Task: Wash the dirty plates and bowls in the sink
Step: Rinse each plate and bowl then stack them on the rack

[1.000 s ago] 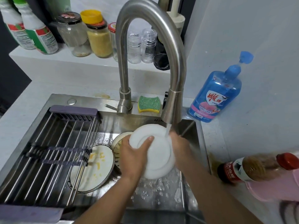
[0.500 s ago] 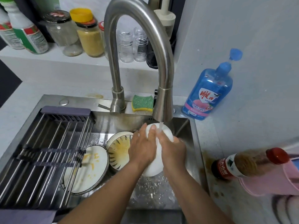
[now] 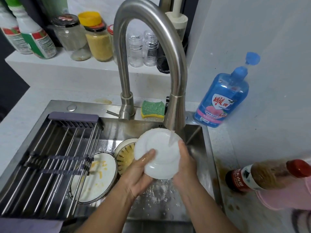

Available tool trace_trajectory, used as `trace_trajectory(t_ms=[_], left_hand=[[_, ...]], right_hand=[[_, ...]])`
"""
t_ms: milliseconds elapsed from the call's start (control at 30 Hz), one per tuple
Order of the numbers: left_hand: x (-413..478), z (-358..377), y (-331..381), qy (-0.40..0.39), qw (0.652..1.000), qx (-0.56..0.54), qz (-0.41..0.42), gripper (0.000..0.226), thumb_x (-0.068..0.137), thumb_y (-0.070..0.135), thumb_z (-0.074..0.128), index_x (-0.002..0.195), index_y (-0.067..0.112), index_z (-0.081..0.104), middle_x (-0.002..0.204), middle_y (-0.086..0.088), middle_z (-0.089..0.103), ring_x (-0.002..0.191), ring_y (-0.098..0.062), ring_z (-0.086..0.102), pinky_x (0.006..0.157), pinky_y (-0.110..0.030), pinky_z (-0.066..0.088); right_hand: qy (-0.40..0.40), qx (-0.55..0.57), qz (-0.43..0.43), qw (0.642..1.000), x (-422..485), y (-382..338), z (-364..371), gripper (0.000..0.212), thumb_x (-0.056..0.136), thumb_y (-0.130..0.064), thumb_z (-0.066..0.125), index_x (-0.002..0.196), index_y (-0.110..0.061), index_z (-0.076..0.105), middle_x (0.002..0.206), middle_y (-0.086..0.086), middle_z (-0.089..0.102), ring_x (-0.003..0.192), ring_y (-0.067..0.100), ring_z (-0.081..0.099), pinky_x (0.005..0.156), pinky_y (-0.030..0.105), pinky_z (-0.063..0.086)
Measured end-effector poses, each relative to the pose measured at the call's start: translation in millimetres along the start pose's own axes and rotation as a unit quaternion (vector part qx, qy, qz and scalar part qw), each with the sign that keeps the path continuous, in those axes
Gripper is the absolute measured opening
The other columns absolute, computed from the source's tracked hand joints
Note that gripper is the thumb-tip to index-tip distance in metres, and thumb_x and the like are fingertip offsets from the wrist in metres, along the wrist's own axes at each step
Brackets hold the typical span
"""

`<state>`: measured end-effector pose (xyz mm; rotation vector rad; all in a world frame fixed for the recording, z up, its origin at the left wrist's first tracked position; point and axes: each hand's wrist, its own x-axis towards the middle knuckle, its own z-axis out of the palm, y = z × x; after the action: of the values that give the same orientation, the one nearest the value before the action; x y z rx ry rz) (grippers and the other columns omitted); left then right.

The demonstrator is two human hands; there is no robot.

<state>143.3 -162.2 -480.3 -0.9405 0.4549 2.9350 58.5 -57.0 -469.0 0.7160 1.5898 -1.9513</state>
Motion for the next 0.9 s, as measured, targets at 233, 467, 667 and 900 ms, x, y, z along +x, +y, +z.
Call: trace_trajectory(t_ms=[233, 467, 667, 900], left_hand=[[-6.1, -12.7, 18.3, 0.008, 0.970, 0.244, 0.022, 0.066, 0.075, -0.011, 0.079, 0.136, 0.008, 0.058, 0.125, -0.021, 0.070, 0.118, -0.038, 0.067, 0.097, -0.056, 0.055], [-15.3, 10.2, 15.5, -0.008, 0.932, 0.361, -0.007, 0.052, 0.083, -0.020, 0.066, 0.130, 0.002, 0.061, 0.115, -0.020, 0.074, 0.105, -0.032, 0.072, 0.091, -0.043, 0.059], [-18.9, -7.0, 22.9, -0.041, 0.978, 0.205, 0.008, 0.057, 0.084, -0.015, 0.069, 0.135, 0.009, 0.062, 0.130, -0.025, 0.066, 0.122, -0.040, 0.063, 0.106, -0.055, 0.049], [-22.9, -15.9, 31.6, -0.002, 0.985, 0.156, 0.077, 0.054, 0.087, -0.005, 0.070, 0.136, 0.012, 0.058, 0.130, -0.020, 0.068, 0.120, -0.036, 0.065, 0.094, -0.054, 0.057]], right_hand=[[-0.018, -0.359, -0.085, 0.929, 36.0, -17.9, 8.7, 0.041, 0.103, -0.051, 0.047, 0.101, -0.014, 0.065, 0.110, 0.011, 0.067, 0.087, 0.023, 0.059, 0.075, 0.032, 0.044], [-0.153, -0.616, -0.213, 0.742, 21.1, -5.6, 54.8, 0.043, 0.087, -0.076, 0.049, 0.100, -0.038, 0.065, 0.120, -0.006, 0.057, 0.108, 0.015, 0.050, 0.102, 0.041, 0.039], [-0.097, -0.559, -0.152, 0.809, 13.2, -18.6, 46.1, 0.071, 0.102, -0.062, 0.006, 0.150, -0.023, 0.040, 0.153, 0.008, 0.043, 0.140, 0.034, 0.041, 0.112, 0.044, 0.031], [-0.033, -0.238, 0.017, 0.970, 27.7, 0.7, 14.3, 0.053, 0.102, -0.060, 0.038, 0.114, -0.015, 0.063, 0.111, 0.011, 0.069, 0.107, 0.029, 0.063, 0.101, 0.047, 0.050]])
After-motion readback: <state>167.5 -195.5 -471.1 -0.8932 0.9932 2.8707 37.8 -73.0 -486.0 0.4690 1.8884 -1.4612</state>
